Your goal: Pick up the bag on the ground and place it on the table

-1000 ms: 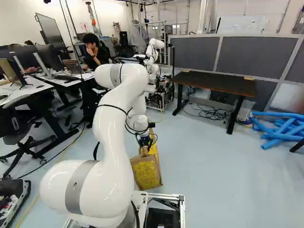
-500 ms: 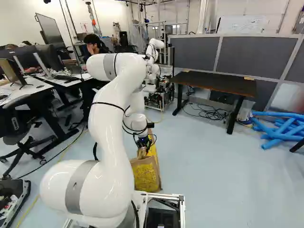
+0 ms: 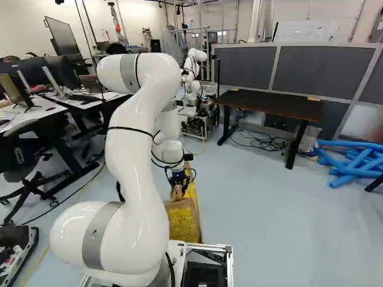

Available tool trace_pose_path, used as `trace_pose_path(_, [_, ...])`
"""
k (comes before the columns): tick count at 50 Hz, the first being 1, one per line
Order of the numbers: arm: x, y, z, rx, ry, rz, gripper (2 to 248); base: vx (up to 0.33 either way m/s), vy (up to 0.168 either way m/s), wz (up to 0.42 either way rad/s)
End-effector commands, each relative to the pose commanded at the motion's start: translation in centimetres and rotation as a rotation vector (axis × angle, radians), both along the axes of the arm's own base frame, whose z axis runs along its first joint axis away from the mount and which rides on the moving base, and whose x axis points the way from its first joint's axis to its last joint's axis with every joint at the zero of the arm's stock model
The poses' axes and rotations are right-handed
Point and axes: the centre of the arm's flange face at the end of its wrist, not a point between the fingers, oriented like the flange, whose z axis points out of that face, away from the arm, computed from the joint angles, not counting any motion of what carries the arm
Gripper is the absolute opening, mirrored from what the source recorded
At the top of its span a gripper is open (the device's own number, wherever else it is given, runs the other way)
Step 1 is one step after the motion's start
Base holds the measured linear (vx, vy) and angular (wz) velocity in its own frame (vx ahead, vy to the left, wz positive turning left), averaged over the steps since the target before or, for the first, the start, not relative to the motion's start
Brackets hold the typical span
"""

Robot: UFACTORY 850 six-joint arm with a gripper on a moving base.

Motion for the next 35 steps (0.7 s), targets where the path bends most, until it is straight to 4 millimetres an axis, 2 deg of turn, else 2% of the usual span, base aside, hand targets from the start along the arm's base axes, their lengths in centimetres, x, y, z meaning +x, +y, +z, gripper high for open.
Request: trace_pose_path(35, [-1.2, 0.0, 5.3, 0.0, -0.086, -0.004, 23, 0.0, 0.0, 0.0])
